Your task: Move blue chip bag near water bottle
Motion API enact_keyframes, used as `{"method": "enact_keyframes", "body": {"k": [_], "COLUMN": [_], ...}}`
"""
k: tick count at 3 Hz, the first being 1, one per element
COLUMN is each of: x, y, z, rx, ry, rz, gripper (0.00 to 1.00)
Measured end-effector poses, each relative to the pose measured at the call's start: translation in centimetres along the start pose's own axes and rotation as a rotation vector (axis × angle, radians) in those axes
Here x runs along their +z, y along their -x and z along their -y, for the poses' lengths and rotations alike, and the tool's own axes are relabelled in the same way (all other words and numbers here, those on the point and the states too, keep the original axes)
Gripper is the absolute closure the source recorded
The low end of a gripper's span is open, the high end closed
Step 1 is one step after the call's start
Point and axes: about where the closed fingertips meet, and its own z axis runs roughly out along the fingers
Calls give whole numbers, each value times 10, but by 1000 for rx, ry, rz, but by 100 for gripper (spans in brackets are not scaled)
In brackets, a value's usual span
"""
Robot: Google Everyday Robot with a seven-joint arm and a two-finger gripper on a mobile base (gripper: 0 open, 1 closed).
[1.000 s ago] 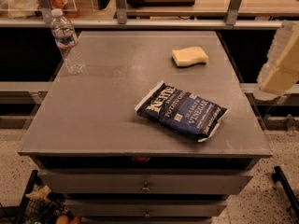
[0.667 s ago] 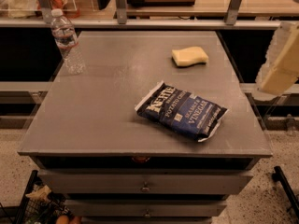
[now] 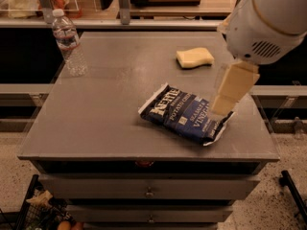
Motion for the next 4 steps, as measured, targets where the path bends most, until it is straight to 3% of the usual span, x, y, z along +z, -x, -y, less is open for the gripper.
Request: {"method": "enact_keyframes", "body": {"k": [2,3,4], "x": [7,34,70], "y": [6,17,19], "z": [-2,0,0], "rx": [22,69,157], "ry": [41,103,139], "rz": [27,65,67], "gripper": [0,0,0]}}
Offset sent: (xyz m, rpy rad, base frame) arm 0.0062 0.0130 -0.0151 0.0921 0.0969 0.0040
